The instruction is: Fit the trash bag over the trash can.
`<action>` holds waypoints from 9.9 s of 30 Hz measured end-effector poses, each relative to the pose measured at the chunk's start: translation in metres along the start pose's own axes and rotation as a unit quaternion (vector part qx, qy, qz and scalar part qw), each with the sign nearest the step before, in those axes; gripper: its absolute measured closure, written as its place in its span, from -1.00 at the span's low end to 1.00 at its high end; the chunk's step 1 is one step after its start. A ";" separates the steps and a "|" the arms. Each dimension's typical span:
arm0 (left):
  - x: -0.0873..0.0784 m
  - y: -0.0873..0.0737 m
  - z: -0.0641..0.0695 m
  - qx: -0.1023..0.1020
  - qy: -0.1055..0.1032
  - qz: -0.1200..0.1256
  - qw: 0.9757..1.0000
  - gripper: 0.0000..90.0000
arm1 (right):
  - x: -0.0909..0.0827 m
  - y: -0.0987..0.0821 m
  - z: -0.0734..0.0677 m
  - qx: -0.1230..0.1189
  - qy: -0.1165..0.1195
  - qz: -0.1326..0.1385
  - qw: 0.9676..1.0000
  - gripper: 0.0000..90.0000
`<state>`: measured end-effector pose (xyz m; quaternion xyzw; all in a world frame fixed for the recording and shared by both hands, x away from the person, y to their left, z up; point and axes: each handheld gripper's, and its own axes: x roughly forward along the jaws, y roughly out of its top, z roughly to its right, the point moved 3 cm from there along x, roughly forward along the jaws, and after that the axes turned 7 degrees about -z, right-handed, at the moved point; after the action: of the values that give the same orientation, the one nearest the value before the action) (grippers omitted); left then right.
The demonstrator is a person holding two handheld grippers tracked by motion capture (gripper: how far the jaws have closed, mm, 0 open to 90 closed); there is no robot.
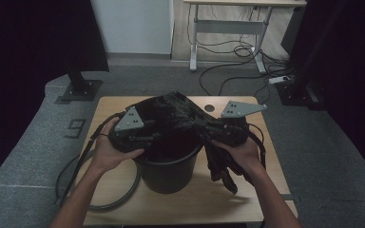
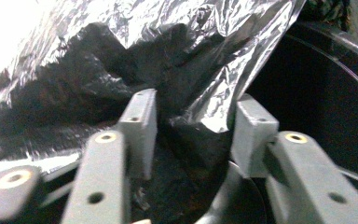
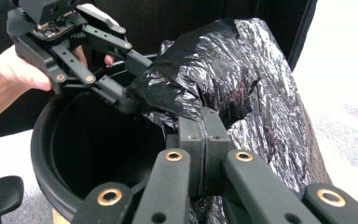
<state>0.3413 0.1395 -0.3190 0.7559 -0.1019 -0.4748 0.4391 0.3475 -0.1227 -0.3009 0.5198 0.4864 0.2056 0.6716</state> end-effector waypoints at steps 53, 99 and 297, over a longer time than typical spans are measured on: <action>-0.005 -0.007 -0.009 -0.052 -0.049 0.004 0.997 1.00 | -0.041 -0.108 -0.015 0.040 -0.089 -0.037 0.995 -0.57; -0.014 0.001 0.002 -0.027 -0.034 0.056 0.997 -0.23 | -0.071 -0.047 0.005 0.003 -0.149 -0.007 0.989 0.99; -0.011 0.014 -0.013 -0.022 -0.110 0.069 0.991 -0.05 | -0.011 -0.019 0.015 -0.047 -0.031 0.033 0.998 0.99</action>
<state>0.3495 0.1447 -0.2989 0.6806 -0.1912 -0.5256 0.4732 0.3517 -0.1454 -0.3131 0.5097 0.4376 0.2338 0.7028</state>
